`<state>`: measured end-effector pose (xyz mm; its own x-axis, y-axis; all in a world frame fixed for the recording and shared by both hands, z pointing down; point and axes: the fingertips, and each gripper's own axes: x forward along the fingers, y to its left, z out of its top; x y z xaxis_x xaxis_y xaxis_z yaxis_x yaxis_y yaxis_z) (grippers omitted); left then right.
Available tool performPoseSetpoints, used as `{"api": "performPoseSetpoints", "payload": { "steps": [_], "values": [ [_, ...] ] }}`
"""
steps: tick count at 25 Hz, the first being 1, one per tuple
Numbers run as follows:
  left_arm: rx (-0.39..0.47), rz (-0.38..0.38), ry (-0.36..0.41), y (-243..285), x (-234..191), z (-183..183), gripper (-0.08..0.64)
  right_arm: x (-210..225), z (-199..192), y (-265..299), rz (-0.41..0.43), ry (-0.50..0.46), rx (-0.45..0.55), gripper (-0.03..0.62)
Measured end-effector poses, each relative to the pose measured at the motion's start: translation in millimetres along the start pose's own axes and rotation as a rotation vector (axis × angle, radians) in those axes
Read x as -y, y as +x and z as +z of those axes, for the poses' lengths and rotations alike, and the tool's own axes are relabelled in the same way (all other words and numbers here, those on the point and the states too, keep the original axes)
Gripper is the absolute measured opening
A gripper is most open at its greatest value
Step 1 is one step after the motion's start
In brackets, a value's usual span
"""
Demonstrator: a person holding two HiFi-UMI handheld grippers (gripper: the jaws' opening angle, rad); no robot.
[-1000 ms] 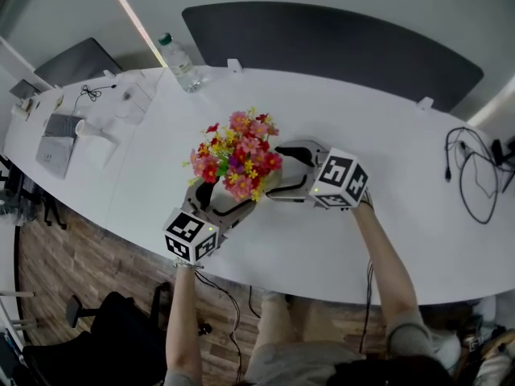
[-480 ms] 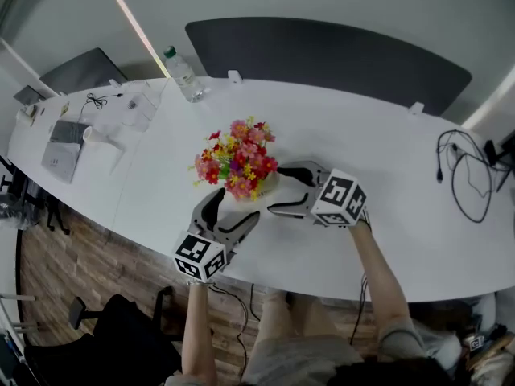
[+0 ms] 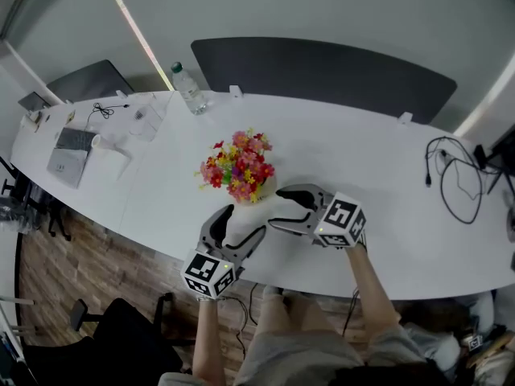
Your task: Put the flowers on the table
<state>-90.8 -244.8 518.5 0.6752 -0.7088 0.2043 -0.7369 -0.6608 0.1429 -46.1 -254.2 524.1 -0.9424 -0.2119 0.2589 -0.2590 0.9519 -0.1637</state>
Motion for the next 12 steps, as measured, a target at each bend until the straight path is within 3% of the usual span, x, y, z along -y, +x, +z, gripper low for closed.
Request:
{"api": "performPoseSetpoints", "payload": {
  "steps": [12],
  "values": [
    [0.056,-0.009,-0.002,-21.2,33.8,29.1,0.338,-35.2,33.3,-21.7,-0.054,0.055,0.138,0.211]
  ]
}}
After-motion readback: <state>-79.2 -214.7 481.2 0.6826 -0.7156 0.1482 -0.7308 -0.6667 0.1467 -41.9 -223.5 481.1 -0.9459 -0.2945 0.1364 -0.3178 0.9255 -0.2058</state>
